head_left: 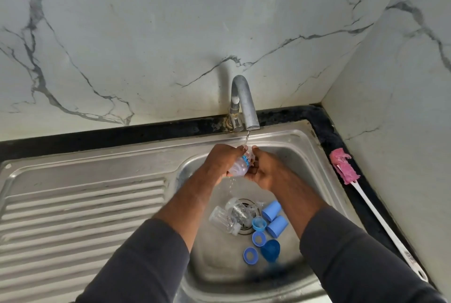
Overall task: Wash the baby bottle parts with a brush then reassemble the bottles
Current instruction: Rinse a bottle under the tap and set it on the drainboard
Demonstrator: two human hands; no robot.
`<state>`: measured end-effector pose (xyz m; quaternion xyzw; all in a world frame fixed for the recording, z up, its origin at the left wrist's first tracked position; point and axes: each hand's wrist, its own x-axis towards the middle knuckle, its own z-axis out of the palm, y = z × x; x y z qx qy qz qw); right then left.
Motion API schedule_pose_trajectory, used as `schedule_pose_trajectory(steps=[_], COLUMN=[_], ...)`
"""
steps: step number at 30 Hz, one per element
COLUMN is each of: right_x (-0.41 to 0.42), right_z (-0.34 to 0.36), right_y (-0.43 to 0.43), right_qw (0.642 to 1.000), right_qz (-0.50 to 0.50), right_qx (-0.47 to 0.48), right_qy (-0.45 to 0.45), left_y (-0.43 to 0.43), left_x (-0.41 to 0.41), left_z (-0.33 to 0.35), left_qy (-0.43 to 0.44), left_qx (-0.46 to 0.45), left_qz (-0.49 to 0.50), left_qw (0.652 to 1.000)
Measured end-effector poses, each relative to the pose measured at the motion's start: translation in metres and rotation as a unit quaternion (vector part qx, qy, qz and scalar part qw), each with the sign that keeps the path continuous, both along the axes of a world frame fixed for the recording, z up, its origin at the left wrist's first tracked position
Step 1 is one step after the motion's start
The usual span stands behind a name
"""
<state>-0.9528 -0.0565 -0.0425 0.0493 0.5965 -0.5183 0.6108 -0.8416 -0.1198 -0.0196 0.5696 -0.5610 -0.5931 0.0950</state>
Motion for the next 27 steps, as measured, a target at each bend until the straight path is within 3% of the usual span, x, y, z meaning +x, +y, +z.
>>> schedule_pose_trajectory(steps=[4,8,13,22,27], right_x=[0.001,0.005,0.014,0.025,0.027], right_z=[0.001,0.003,-0.003,0.000,0.000], right_y=[-0.001,-0.001,0.008,0.031,0.060], right_qw=[0.999,0.997,0.994,0.992,0.985], right_qz=[-0.009,0.055,0.105,0.107,0.117], right_qx=[-0.047,-0.040,0.019,0.027,0.011], right_qy=[-0.023,0.024,0.039,0.056,0.128], left_y=[-0.011,-0.002,0.005,0.017,0.052], left_x=[0.001,0.016,0.025,0.041,0.054], left_z=[0.005,0.001,0.001,-0.001,0.000], left_qy=[-0.063,0.027,-0.009,-0.073,-0.040], left_qx=[-0.026,0.026,0.110,0.141,0.164], left_qz=[-0.044,0.013,-0.019,-0.018,-0.043], left_qw=[0.997,0.999,0.994,0.987,0.985])
